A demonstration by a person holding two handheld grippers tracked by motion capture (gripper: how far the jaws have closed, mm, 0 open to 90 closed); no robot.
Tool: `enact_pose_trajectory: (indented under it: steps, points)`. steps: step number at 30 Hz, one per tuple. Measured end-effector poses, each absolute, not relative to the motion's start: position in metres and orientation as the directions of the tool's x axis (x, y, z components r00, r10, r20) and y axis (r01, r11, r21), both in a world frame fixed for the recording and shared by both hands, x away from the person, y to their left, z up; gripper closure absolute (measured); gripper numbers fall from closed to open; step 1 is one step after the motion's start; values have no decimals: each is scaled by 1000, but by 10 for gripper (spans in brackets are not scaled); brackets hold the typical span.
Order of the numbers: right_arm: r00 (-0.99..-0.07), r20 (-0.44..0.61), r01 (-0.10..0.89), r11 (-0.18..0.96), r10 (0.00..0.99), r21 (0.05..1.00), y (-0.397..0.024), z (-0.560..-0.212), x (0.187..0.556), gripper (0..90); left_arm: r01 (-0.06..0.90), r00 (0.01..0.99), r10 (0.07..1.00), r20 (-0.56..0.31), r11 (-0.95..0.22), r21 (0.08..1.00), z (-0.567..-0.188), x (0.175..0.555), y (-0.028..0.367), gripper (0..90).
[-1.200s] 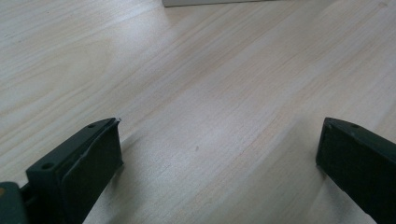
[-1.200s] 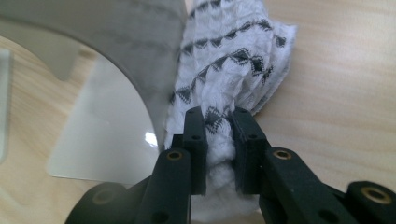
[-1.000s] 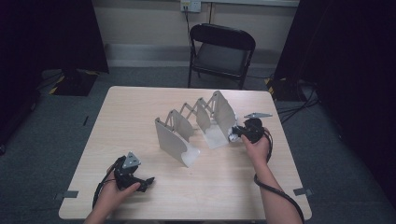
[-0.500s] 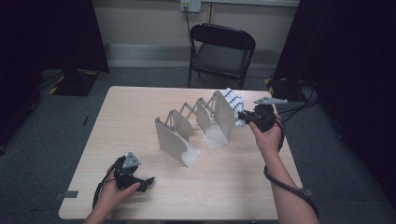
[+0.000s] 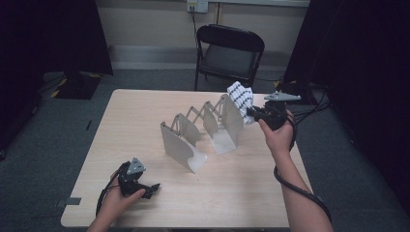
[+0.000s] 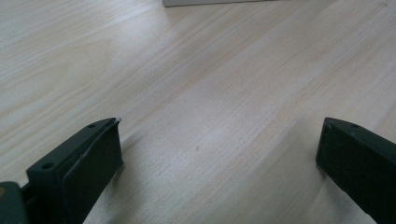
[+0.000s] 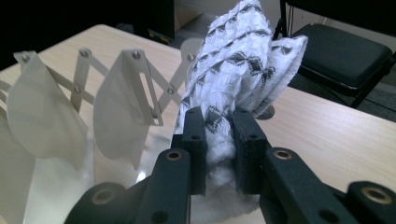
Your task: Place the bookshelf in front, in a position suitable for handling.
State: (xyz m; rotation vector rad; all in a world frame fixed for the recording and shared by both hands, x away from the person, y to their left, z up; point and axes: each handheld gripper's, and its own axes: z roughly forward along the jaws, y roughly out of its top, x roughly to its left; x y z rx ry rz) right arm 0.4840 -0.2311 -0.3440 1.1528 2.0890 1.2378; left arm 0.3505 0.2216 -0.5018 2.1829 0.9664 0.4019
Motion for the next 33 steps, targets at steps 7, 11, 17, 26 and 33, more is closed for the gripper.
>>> enact_pose_trajectory:
  steps: [7, 11, 17, 26, 33]
  points:
    - [-549, 53, 474, 259, 834, 842, -232, -372, 486, 775, 520, 672, 740, 1, -473, 711, -502, 351, 222, 0]
    - [-544, 80, 511, 255, 835, 821, -231, -397, 489, 774, 521, 673, 740, -2, -471, 712, -502, 351, 222, 0]
    - [-537, 96, 550, 261, 838, 793, -229, -425, 491, 773, 521, 673, 740, -2, -472, 711, -502, 351, 222, 0]
    - [-530, 120, 607, 276, 840, 745, -229, -468, 486, 767, 521, 673, 740, -3, -471, 712, -502, 351, 222, 0]
    - [-481, 88, 630, 275, 872, 726, -236, -480, 481, 659, 520, 673, 740, -1, -472, 712, -502, 351, 222, 0]
